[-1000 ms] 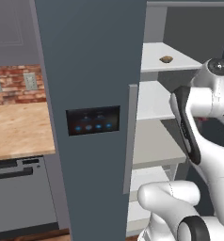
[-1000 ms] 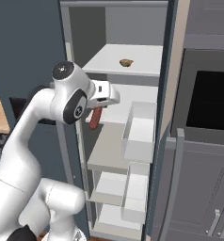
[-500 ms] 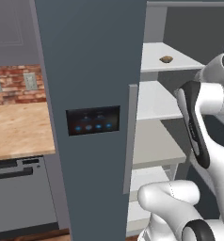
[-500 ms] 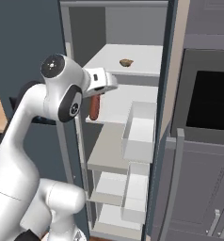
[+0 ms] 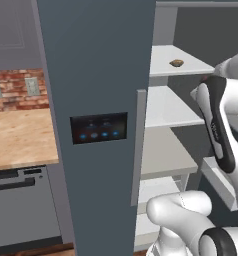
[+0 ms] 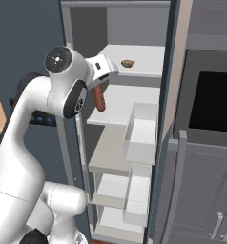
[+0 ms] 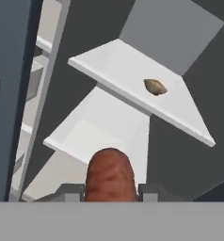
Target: Move the sausage and scallops from the second highest shelf to the top shelf to make space. Then, place the pitcher from the counter on the cleared second highest shelf.
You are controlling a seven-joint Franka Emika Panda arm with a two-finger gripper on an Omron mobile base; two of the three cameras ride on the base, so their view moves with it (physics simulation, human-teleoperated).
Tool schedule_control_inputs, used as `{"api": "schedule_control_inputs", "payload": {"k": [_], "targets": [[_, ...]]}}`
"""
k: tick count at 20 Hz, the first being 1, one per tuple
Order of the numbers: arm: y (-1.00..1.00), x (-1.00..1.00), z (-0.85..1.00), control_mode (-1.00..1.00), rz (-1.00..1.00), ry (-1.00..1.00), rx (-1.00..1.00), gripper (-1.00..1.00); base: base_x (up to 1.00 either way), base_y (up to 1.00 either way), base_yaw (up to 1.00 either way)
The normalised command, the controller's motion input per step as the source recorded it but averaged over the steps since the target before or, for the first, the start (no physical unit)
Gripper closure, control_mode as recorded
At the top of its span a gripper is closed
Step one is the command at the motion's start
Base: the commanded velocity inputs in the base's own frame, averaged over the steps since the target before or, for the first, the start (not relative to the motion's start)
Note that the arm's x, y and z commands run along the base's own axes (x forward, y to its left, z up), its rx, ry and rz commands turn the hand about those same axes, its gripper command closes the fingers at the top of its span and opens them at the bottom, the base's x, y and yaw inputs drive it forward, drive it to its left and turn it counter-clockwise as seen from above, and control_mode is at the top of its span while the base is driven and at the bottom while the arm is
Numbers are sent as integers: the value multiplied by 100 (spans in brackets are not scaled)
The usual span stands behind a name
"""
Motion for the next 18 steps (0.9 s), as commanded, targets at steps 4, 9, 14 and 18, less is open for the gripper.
{"api": "schedule_control_inputs", "payload": {"k": [4, 9, 14, 18], "targets": [[0, 0, 0, -100, 18, -16, -17, 100, 0, 0, 0], [0, 11, 13, -100, 14, -6, -14, 100, 0, 0, 0], [0, 31, 32, -100, 11, 0, -12, 100, 0, 0, 0], [0, 41, 31, -100, 11, 1, -11, 100, 0, 0, 0]]}}
